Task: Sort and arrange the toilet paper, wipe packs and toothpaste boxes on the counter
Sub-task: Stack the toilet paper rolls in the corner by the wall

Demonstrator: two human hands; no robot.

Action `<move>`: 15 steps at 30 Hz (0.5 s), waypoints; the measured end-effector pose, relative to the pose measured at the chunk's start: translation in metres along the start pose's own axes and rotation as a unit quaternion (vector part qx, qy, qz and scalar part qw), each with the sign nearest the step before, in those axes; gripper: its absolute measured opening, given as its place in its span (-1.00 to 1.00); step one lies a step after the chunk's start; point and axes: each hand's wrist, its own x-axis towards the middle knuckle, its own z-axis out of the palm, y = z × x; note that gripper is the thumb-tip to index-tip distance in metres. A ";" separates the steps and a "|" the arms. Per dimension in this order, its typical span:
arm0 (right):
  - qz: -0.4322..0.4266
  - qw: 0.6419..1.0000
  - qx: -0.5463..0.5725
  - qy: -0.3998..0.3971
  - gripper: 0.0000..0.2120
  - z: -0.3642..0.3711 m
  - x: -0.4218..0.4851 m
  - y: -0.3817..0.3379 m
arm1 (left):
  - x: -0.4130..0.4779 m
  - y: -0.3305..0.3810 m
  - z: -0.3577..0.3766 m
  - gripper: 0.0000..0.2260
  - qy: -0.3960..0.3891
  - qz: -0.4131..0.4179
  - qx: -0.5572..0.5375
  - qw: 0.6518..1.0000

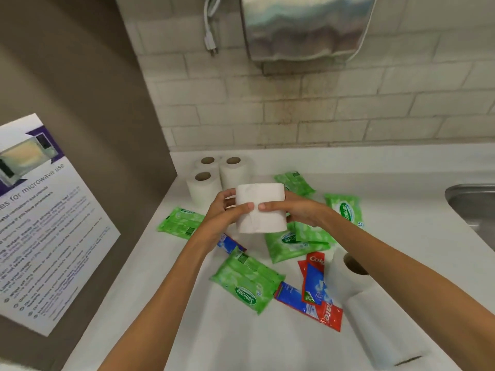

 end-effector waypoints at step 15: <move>-0.056 0.967 -0.026 0.249 -0.22 0.008 0.118 0.020 | 0.050 -0.014 -0.027 -0.77 0.176 -0.006 -0.022 0.984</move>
